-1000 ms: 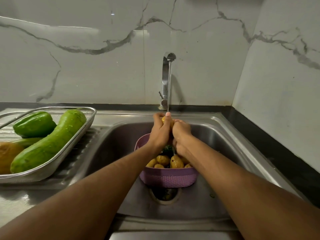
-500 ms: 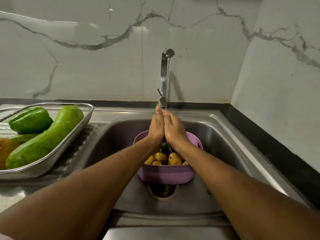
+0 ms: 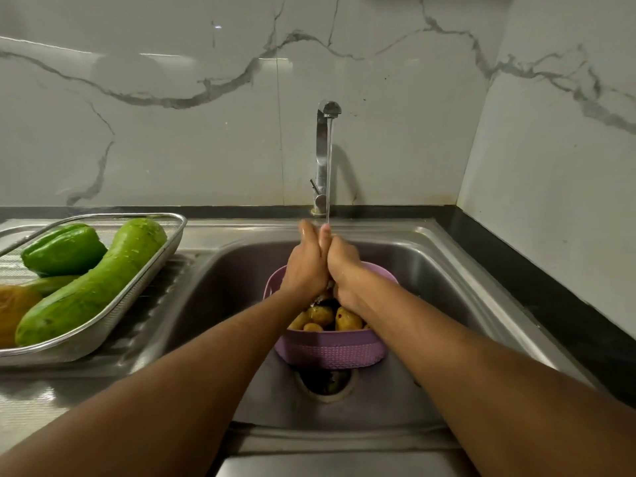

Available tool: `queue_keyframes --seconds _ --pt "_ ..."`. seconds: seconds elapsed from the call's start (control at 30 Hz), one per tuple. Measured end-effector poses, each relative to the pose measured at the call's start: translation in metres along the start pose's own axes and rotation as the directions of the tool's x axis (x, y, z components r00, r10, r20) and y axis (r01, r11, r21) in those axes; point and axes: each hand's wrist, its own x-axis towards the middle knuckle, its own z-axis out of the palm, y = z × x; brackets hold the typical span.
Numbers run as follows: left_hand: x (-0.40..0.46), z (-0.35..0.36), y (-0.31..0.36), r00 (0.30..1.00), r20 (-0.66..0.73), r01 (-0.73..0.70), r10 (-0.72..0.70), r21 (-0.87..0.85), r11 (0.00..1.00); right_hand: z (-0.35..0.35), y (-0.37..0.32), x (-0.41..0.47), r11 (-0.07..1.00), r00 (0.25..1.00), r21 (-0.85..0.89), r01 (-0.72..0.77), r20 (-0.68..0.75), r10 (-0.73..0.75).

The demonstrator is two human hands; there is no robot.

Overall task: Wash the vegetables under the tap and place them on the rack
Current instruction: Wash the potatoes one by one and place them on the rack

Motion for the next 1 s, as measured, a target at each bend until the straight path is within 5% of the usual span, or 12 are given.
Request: queue_keyframes --seconds 0.1,0.2,0.33,0.5,0.7,0.77,0.83,0.93,1.0 --pt "0.005 -0.001 0.008 0.941 0.109 0.338 -0.320 -0.261 0.904 0.004 0.049 0.074 0.956 0.997 -0.292 0.017 -0.066 -0.038" --pt "0.002 -0.005 0.015 0.893 0.214 0.449 -0.396 -0.371 0.813 0.008 0.046 0.079 0.945 0.986 -0.319 0.077 -0.119 -0.120" --pt "0.006 -0.003 0.016 0.964 0.038 0.262 -0.261 -0.269 0.927 0.004 -0.004 0.022 0.989 0.981 0.015 0.146 -0.134 -0.142" --pt "-0.009 -0.003 0.014 0.992 -0.043 -0.119 0.121 0.059 0.991 -0.006 -0.004 0.019 0.960 0.988 0.267 -0.080 -0.105 0.112" --pt "-0.006 -0.003 -0.002 0.977 -0.001 -0.209 0.212 0.153 0.966 -0.004 0.000 0.018 0.916 0.980 0.359 -0.181 -0.009 0.197" --pt "-0.002 0.000 -0.003 0.985 -0.044 -0.160 0.164 0.087 0.983 -0.002 0.000 0.022 0.940 0.981 0.296 -0.168 -0.039 0.188" --pt "0.003 0.003 0.000 0.996 -0.086 -0.009 0.006 -0.033 0.999 -0.005 0.003 0.026 0.993 0.980 0.030 -0.116 -0.160 0.119" --pt "0.007 0.004 -0.002 0.973 0.009 0.228 -0.230 -0.169 0.959 -0.014 0.006 0.031 0.967 0.970 -0.254 -0.007 -0.238 -0.055" --pt "0.005 0.002 -0.004 0.950 0.106 0.306 -0.295 -0.116 0.945 -0.020 0.004 0.035 0.931 0.945 -0.354 0.086 -0.266 -0.188"
